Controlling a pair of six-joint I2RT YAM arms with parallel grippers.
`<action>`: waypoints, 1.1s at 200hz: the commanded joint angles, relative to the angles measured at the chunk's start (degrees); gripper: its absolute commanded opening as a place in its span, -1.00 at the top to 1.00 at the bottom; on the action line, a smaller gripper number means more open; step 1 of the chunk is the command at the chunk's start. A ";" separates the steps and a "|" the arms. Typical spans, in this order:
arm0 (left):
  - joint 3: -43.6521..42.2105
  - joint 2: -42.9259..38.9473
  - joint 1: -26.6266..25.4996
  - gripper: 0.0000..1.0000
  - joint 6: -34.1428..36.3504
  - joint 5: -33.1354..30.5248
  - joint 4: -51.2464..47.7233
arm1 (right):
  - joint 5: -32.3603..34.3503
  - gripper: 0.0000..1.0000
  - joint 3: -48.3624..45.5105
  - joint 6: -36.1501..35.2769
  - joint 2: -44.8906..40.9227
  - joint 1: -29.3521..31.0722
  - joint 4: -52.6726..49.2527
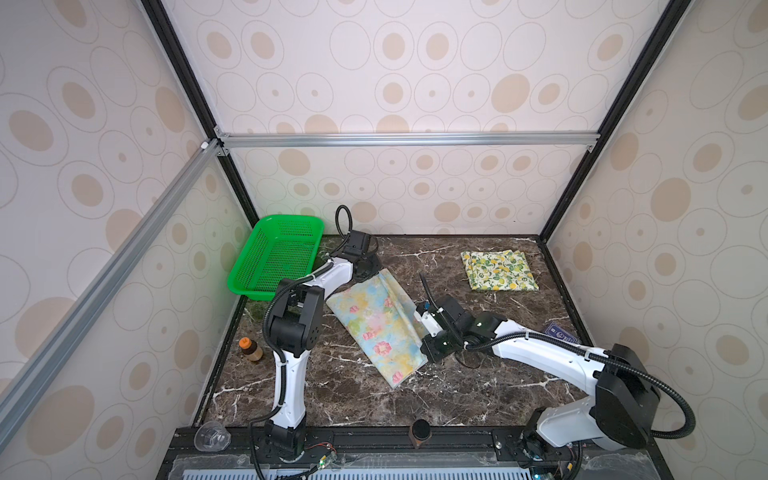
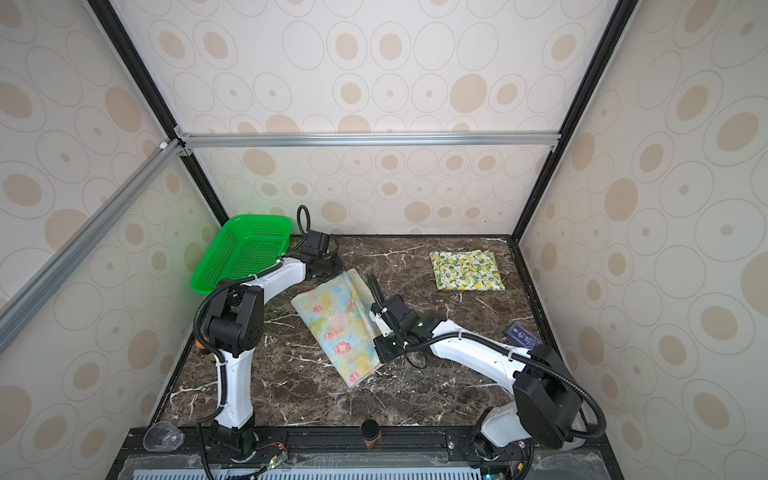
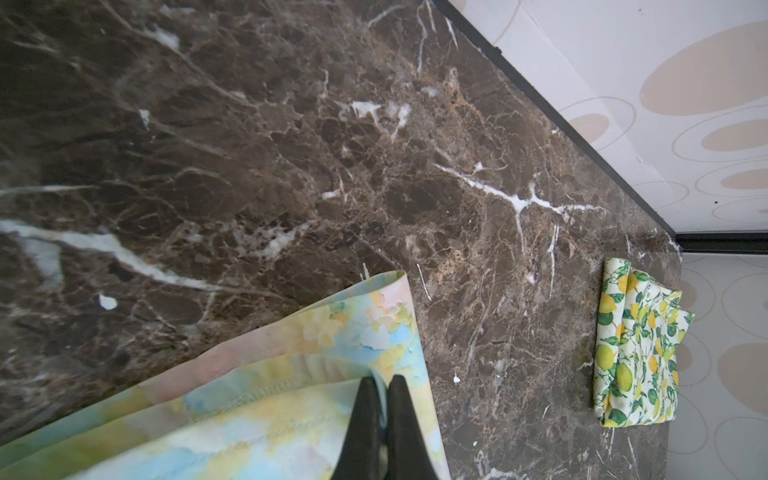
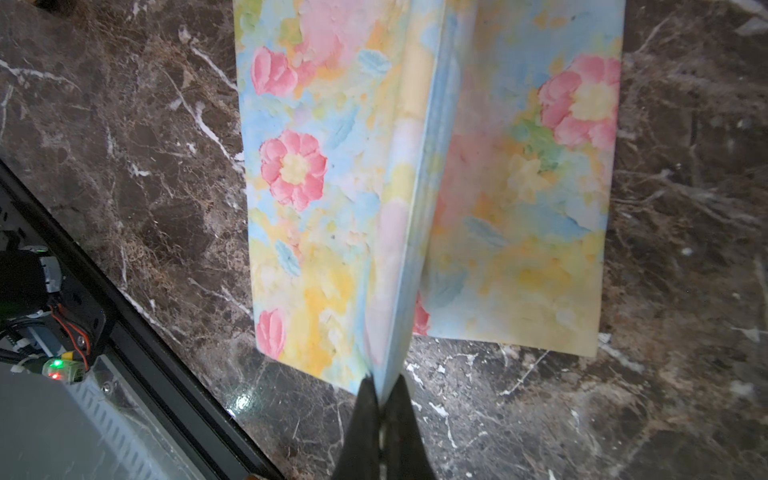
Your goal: Fold and stack the skirts
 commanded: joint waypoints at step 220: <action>6.21 1.36 -1.19 1.00 -1.66 -3.18 3.41 | 4.25 1.00 1.23 -0.55 1.03 -0.73 -6.02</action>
